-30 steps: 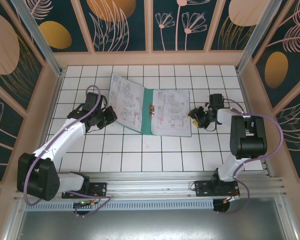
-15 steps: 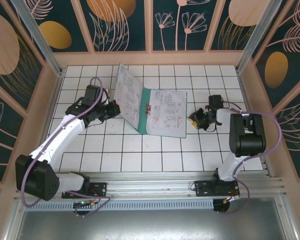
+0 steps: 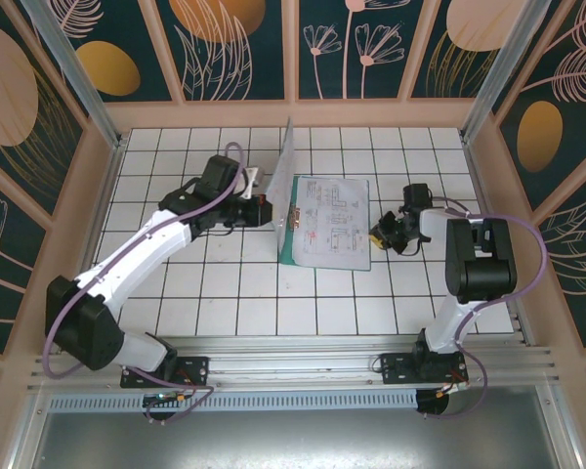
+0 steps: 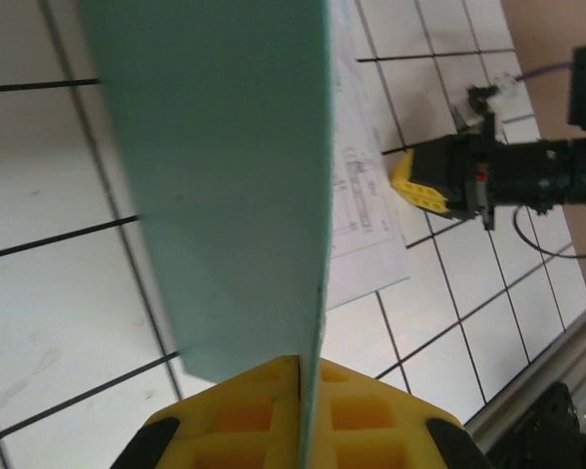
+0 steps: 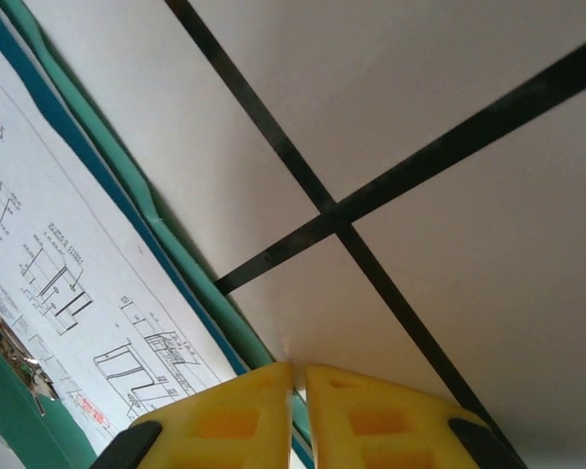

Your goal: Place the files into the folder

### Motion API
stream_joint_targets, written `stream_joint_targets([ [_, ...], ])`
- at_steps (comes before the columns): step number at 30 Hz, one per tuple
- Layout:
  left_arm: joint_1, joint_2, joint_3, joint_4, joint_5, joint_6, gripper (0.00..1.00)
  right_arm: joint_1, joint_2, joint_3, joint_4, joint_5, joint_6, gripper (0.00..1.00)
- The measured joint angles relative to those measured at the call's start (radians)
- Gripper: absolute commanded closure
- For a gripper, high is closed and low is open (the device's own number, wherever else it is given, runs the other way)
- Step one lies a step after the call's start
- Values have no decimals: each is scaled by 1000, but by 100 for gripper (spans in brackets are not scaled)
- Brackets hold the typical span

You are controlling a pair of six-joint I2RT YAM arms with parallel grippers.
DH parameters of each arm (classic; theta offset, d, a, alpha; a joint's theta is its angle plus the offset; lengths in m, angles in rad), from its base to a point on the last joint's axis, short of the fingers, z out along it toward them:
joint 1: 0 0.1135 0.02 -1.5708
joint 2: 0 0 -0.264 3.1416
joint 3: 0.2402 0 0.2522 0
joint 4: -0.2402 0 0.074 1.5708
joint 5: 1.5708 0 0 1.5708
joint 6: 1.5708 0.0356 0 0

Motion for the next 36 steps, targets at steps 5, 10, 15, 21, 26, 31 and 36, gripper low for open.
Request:
stream_joint_targets([
  [5, -78, 93, 85, -14, -4, 27, 88, 4, 2, 0, 2, 6, 11, 86],
  [10, -135, 177, 150, -26, -2, 45, 76, 5, 2, 1, 2, 7, 14, 86],
  [15, -173, 240, 212, -24, 21, 48, 47, 6, 2, 3, 1, 11, 14, 86],
  [21, -210, 312, 262, 28, 97, 17, 45, 8, 1, 5, -1, 15, 13, 82],
  [26, -227, 335, 268, 111, 186, -45, 39, 6, -1, 10, -5, 15, 2, 81],
  [31, -227, 335, 281, 185, 277, -89, 38, 6, -1, 27, -32, 24, -30, 81],
  [36, -225, 335, 295, 201, 291, -113, 35, 11, -8, 36, -51, 61, -47, 78],
])
